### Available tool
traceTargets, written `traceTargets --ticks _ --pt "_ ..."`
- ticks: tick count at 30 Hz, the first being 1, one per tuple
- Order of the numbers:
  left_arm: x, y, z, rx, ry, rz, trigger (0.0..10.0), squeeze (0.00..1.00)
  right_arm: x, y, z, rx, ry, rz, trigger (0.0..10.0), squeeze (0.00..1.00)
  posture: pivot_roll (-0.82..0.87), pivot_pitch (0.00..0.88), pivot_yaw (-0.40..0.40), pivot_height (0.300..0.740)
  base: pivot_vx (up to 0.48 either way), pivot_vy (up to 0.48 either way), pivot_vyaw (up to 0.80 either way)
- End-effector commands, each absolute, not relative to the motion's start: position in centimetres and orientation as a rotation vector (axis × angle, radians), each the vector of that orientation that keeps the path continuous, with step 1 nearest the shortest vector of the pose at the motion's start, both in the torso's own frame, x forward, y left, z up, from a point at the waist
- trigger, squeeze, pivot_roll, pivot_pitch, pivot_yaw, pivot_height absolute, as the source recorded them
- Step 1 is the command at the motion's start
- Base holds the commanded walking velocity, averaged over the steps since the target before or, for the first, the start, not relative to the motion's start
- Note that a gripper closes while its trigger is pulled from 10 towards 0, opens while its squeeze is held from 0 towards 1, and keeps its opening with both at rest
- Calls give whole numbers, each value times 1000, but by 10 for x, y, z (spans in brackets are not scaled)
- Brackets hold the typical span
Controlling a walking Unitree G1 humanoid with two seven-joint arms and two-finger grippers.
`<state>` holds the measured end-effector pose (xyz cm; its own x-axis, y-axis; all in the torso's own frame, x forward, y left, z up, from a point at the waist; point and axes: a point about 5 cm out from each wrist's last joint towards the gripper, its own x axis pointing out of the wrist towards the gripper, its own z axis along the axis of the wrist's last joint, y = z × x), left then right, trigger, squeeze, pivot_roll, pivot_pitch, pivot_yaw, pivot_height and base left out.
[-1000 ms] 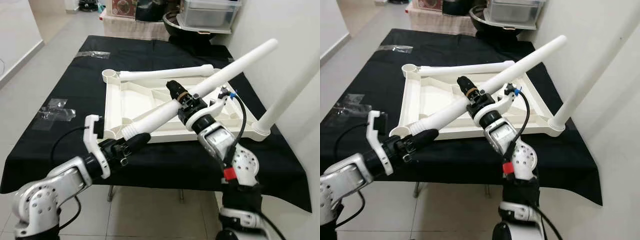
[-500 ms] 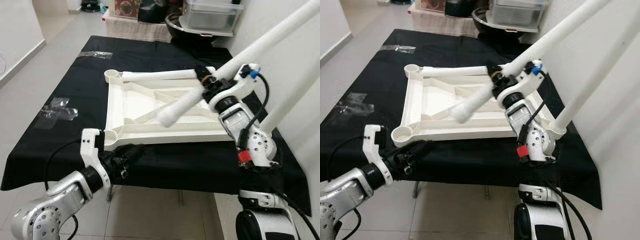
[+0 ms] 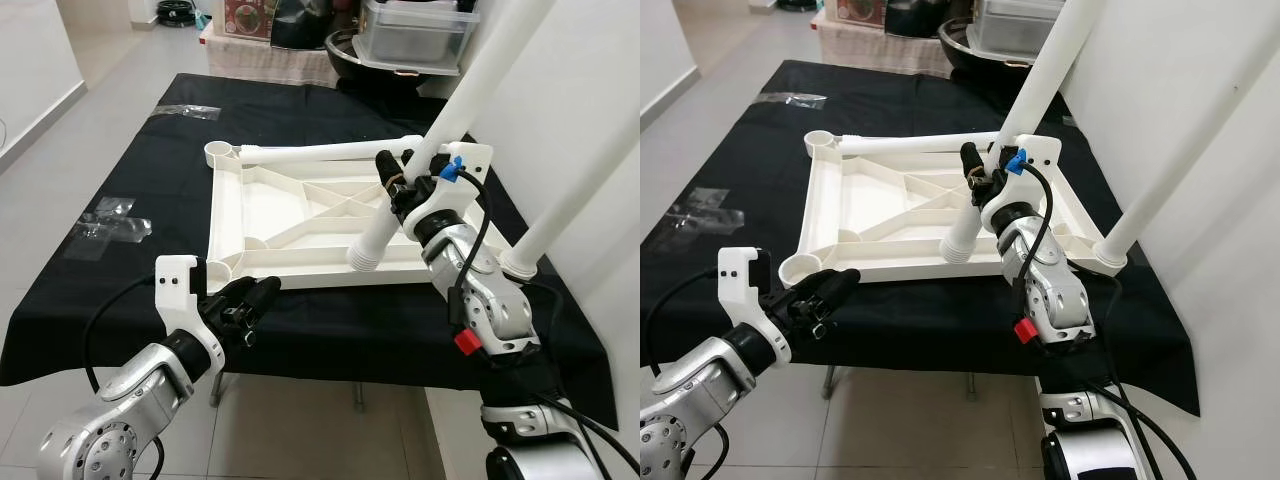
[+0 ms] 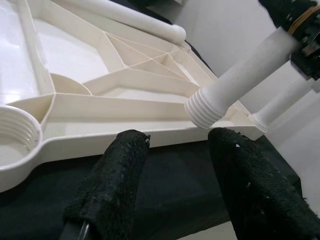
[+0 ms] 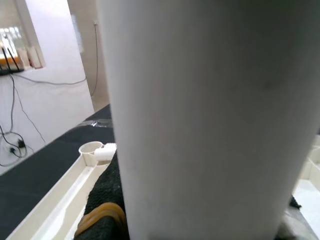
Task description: Building children table
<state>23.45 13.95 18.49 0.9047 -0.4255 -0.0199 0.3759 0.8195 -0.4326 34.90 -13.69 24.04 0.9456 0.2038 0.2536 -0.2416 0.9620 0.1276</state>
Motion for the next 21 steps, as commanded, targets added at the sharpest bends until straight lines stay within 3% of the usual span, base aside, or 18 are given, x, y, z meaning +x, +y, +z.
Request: traceTargets --ticks 1,12,21 --pt "234 140 181 -430 125 -399 10000 0 345 -132 244 117 -282 248 10000 0 89 67 -127 740 0 461 0" --pt "236 141 175 -415 124 -362 10000 0 346 -131 248 103 -318 234 10000 0 86 65 -131 740 0 425 0" --pt "242 146 178 -422 89 -293 10000 0 347 -132 255 132 -337 224 10000 0 84 66 -134 740 0 0 0"
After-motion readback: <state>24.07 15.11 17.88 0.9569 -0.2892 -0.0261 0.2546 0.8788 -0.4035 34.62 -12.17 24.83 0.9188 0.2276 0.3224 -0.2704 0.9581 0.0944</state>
